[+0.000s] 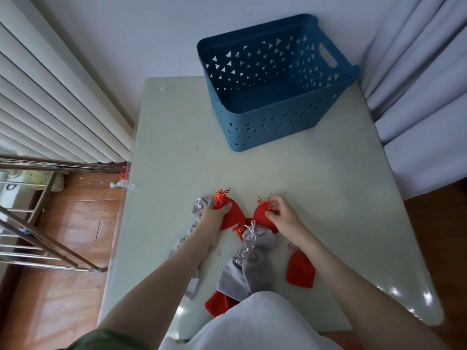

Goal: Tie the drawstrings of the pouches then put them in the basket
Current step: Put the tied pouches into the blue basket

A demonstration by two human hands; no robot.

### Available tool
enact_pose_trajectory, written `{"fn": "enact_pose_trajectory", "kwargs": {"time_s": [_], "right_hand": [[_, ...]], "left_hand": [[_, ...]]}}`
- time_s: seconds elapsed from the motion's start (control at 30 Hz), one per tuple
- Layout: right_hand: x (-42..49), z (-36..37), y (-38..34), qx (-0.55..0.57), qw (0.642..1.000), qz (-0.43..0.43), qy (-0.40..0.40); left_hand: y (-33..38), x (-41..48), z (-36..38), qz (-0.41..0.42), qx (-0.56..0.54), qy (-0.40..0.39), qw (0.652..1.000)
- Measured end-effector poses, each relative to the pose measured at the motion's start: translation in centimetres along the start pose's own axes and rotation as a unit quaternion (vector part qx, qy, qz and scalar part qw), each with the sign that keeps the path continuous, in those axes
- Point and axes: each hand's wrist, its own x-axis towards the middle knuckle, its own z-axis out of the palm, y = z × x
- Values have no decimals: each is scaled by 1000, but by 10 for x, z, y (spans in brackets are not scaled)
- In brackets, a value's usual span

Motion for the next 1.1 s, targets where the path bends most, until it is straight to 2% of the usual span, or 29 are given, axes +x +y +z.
{"fn": "enact_pose_trajectory", "kwargs": {"time_s": [0.07, 0.13, 0.27, 0.47, 0.57, 0.63, 0.7, 0.83, 0.9, 1.1], "right_hand": [[3, -11, -9, 73, 997, 3, 40], [3, -24, -20, 175, 983, 16, 45], [-2, -36, -44, 348, 937, 19, -38], [-13, -39, -75, 435, 892, -15, -120], [-18, -32, -82, 384, 905, -13, -184], [-20, -21, -82, 340, 920, -7, -197], [-21, -9, -80, 309, 935, 6, -177], [-24, 10, -75, 255, 964, 26, -62], [-22, 15, -71, 207, 978, 20, -31], [-13, 17, -61, 49, 998, -17, -44]], "left_hand": [[1, 2, -2, 4, 12, 5, 1000], [1, 2, -3, 3, 20, -2, 1000], [5, -5, 3, 14, 38, -57, 998], [8, -8, 14, 93, 83, -48, 991], [10, -9, 15, 96, 84, -98, 987], [13, -16, 15, 102, 105, -133, 980], [15, -23, 18, 101, 96, -150, 979], [11, -27, 20, 81, 75, -154, 982], [8, -25, 18, 75, 71, -144, 984], [5, -24, 6, 60, 99, -140, 983]]}}
